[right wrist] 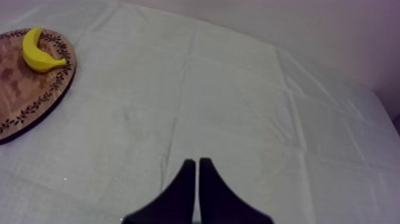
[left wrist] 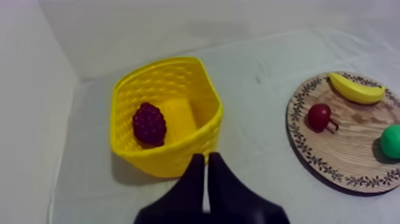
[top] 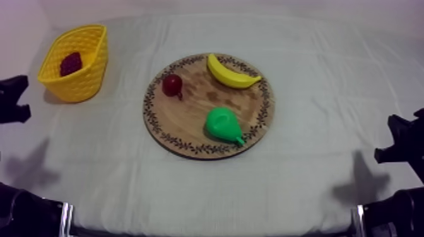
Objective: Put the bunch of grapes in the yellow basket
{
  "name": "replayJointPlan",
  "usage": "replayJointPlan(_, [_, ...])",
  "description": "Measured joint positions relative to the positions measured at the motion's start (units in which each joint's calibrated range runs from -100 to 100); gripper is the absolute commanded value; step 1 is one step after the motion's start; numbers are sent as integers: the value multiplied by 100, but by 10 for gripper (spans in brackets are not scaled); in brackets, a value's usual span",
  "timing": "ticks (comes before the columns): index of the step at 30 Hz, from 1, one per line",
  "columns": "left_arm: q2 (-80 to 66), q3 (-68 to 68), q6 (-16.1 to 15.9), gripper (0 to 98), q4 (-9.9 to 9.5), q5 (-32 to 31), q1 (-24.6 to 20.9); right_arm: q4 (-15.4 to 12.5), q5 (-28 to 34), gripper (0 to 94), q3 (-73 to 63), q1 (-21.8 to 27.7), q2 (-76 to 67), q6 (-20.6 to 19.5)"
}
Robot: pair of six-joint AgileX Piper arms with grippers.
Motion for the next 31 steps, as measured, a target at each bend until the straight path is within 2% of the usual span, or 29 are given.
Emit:
replayJointPlan(9, [-1348, 1394, 336, 1, -176, 50, 173, 0, 0, 3, 0, 0, 0, 3])
replayJointPlan(14, [-1847, 1869, 305, 1, -196, 16, 302, 0, 0, 3, 0, 0, 0, 3])
replayJointPlan(20, [-2185, 1996, 496, 1, -296, 23, 382, 0, 0, 3, 0, 0, 0, 3])
replayJointPlan(31, [-2227, 2038, 562, 1, -319, 68, 354, 0, 0, 3, 0, 0, 0, 3])
